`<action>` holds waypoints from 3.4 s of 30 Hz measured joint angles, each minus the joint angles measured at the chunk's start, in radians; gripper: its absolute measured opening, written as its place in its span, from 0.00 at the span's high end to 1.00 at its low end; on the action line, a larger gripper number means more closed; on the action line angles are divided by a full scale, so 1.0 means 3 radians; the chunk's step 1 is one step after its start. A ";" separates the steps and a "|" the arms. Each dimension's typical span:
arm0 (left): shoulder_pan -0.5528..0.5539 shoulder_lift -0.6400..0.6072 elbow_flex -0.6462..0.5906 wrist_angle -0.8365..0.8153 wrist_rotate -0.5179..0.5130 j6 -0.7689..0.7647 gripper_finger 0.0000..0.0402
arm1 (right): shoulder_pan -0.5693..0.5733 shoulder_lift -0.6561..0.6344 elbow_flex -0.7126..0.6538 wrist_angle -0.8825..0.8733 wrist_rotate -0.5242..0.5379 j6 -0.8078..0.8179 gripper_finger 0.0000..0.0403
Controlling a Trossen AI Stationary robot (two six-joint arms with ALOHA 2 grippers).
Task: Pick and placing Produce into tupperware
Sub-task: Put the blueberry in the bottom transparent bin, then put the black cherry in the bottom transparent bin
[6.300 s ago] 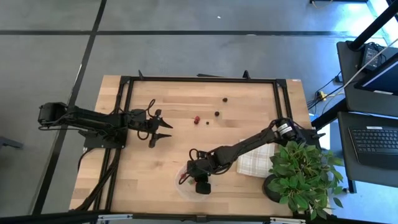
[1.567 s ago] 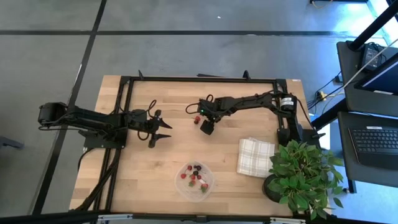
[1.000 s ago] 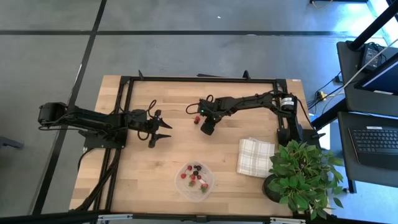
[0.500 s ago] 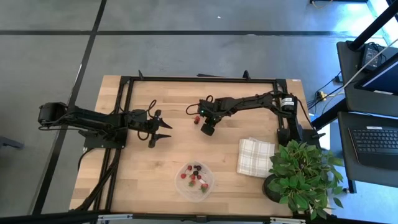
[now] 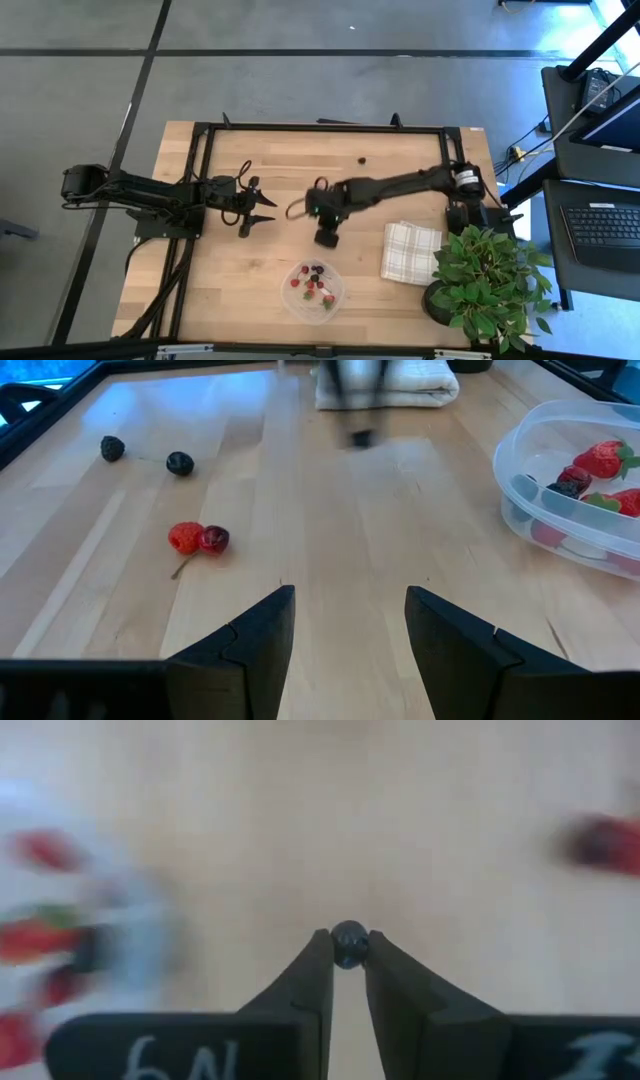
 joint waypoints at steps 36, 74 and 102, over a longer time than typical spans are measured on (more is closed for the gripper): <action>-0.0001 0.0000 0.0000 0.0009 0.0000 -0.0001 0.54 | 0.1192 0.0656 0.0519 0.0656 -0.0118 0.0358 0.87; 0.0000 0.0000 0.0000 0.0004 0.0000 -0.0002 0.54 | 0.1166 0.0706 0.0517 0.0583 -0.0192 0.0418 0.57; 0.0000 -0.0001 0.0000 -0.0016 0.0000 -0.0061 0.54 | 0.0065 -0.0223 0.0520 -0.1394 0.0900 0.0242 0.53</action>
